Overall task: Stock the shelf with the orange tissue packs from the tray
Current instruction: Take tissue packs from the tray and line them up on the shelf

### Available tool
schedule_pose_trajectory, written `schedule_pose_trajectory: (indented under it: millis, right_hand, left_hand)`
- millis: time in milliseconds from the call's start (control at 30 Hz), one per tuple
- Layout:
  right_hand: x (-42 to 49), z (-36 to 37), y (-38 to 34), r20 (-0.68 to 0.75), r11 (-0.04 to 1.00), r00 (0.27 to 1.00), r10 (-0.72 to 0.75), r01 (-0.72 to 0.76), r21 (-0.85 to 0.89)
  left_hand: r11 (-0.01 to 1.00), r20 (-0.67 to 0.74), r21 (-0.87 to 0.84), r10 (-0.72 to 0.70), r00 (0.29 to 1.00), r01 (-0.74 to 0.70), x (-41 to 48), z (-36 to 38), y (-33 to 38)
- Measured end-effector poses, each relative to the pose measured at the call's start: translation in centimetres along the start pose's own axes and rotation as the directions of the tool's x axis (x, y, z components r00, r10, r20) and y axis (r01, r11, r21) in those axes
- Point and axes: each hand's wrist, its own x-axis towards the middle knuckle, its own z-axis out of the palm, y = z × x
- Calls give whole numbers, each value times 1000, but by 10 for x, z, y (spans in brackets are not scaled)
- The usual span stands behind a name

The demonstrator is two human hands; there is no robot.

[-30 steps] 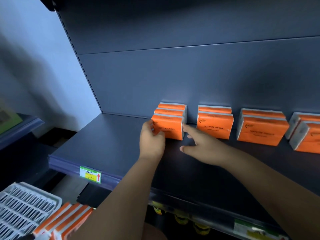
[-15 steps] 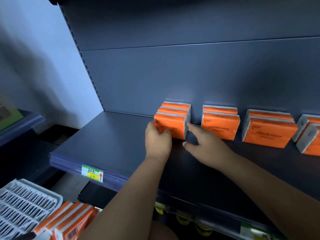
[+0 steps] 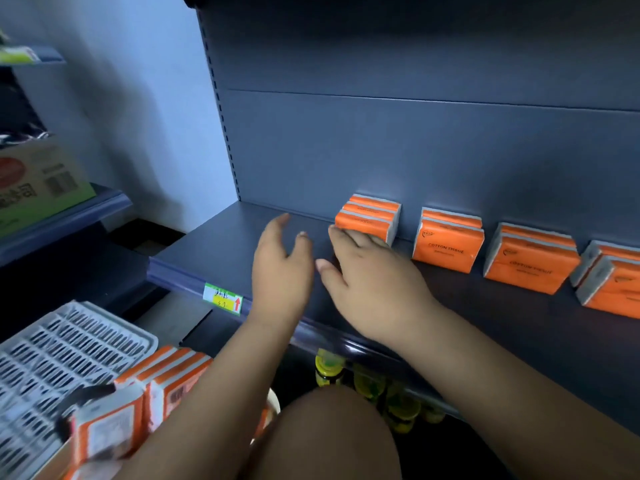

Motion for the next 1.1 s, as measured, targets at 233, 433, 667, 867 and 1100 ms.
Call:
schedule_pose_trajectory:
  millis: [233, 433, 667, 867, 1100]
  right_hand:
    - [-32, 31, -110, 125, 913, 988, -95, 37, 407]
    - [-44, 62, -158, 186, 910, 980, -75, -10, 415]
    - [-53, 114, -175, 525, 919, 850, 45, -241, 311]
    - [-50, 147, -173, 659, 908, 746, 95, -337, 250]
    - [-23, 184, -184, 693, 853, 679, 243, -490, 181]
  left_hand:
    - [747, 4, 652, 171, 985, -133, -62, -125, -48]
    - [674, -37, 738, -1, 999, 28, -106, -185, -105]
    - [643, 4, 755, -201, 980, 129, -131, -210, -158]
    - [678, 3, 700, -317, 948, 225, -129, -208, -182]
    - [716, -4, 654, -318, 948, 243, -129, -186, -206]
